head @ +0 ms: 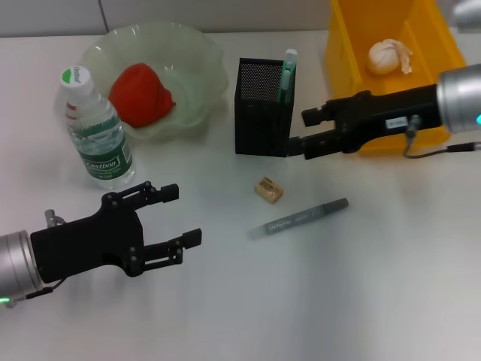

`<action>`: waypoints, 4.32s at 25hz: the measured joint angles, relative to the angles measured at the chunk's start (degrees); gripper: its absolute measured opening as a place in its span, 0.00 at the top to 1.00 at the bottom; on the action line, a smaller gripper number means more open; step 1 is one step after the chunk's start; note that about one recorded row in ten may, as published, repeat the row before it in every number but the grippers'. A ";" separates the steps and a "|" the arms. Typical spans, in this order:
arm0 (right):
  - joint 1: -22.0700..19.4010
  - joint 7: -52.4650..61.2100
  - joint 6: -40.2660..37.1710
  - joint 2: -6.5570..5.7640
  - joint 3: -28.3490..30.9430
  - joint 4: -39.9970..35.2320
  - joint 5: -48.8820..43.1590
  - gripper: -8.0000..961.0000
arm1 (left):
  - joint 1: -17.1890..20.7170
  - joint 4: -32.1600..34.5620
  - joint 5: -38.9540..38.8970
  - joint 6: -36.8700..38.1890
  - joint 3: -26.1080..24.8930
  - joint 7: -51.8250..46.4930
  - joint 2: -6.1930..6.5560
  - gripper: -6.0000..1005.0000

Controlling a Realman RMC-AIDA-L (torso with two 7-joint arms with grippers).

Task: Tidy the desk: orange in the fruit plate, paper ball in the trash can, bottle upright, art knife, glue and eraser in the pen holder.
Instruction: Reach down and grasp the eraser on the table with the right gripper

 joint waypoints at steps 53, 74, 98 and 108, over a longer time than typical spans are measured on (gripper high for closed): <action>5.42 6.26 20.25 0.95 -26.46 7.85 -0.12 0.15 | -0.24 -0.18 -0.21 -5.14 1.32 0.06 -0.34 0.20; 5.46 6.26 20.29 0.93 -26.46 7.13 0.75 0.15 | -1.25 0.44 0.00 -3.75 1.32 -0.22 -0.15 0.20; 5.06 5.72 22.54 0.85 -28.73 7.54 0.74 0.42 | -1.76 0.53 0.14 -4.07 1.19 -0.84 -0.07 0.20; 4.60 5.67 23.12 0.85 -29.97 7.56 0.57 0.46 | -1.02 0.52 -0.12 -4.63 0.79 1.26 -0.11 0.20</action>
